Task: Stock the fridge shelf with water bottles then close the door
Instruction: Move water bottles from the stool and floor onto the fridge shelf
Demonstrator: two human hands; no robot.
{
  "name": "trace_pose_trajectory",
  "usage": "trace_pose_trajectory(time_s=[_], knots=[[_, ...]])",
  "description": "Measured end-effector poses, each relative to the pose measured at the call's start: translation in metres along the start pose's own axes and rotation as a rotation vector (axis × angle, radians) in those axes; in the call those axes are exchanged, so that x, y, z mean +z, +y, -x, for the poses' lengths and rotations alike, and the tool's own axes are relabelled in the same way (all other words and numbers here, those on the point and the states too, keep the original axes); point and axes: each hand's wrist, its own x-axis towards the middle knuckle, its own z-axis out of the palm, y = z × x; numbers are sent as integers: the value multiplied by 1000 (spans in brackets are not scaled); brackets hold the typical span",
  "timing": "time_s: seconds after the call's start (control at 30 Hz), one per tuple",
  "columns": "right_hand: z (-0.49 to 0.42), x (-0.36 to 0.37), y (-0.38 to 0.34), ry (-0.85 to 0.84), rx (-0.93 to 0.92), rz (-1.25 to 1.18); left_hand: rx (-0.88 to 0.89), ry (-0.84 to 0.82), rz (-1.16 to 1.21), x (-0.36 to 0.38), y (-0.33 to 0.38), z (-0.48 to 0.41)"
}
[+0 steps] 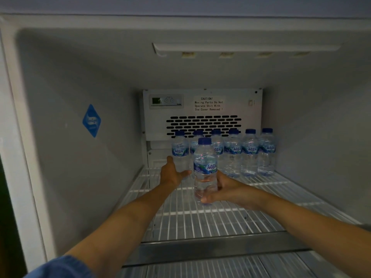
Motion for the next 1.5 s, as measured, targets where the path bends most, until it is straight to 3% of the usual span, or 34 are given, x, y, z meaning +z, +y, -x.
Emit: trace_pose_trajectory(time_s=[0.5,0.67,0.83,1.0,1.13,1.27,1.37,1.5], knots=[[-5,9,6,127,44,107,12,17,-41,1,4,4],[-6,11,5,134,55,102,-128,-118,-88,-6,14,6],[-11,23,-8,294,77,134,-206,-282,-317,-45,36,20],[-52,64,-19,488,87,163,-193,-284,-585,-101,38,32],[-86,94,-29,496,86,251,-245,-505,-870,-105,26,59],[-114,103,-33,473,103,306,-308,-585,-990,-105,15,94],[-129,106,-33,493,114,313,-375,-645,-935,-114,13,115],[-141,111,-28,543,139,363,-292,-609,-963,-121,11,132]])
